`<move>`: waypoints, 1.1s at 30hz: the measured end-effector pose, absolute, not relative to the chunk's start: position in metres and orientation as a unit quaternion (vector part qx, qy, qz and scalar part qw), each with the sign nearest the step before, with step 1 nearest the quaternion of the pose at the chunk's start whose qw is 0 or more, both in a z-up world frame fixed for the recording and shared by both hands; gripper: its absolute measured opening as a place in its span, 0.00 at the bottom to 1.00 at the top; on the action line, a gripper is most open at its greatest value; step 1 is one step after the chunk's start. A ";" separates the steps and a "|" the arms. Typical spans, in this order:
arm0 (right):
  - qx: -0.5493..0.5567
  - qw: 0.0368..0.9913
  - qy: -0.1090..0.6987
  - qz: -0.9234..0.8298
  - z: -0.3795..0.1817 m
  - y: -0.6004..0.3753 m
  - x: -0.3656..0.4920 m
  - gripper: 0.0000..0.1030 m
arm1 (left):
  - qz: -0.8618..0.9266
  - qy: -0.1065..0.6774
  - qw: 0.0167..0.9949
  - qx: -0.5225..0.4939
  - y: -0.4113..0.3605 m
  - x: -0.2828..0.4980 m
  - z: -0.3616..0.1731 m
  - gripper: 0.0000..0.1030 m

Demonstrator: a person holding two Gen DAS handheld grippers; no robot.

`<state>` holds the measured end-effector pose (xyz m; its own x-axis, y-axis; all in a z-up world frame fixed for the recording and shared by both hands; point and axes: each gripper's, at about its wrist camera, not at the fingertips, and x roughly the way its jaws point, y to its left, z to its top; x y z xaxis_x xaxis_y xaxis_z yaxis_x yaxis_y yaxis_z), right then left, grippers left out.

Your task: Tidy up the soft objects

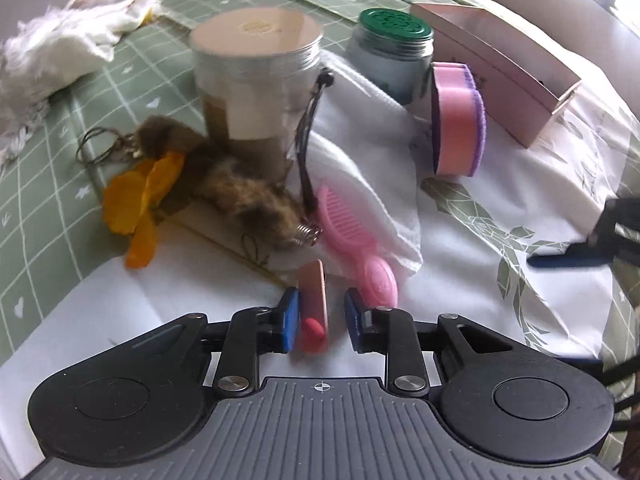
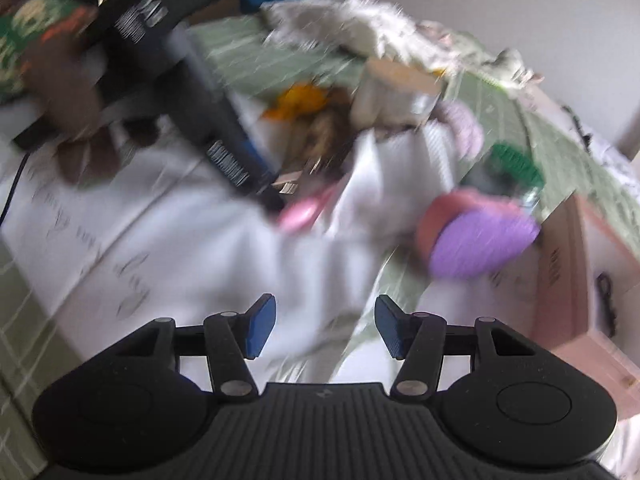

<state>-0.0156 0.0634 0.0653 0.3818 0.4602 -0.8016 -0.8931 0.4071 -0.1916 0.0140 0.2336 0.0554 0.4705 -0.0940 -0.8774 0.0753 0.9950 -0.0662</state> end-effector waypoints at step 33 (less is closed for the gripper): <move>-0.485 0.757 0.176 0.402 0.025 0.273 -0.019 0.34 | 0.110 0.474 0.856 -0.175 0.420 -0.077 0.088 0.21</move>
<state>-0.0191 0.2734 0.0252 0.6148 0.4382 -0.6557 -0.7788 0.2064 -0.5923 -0.0774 0.4195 0.0881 0.5273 0.0220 -0.8494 -0.3533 0.9148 -0.1956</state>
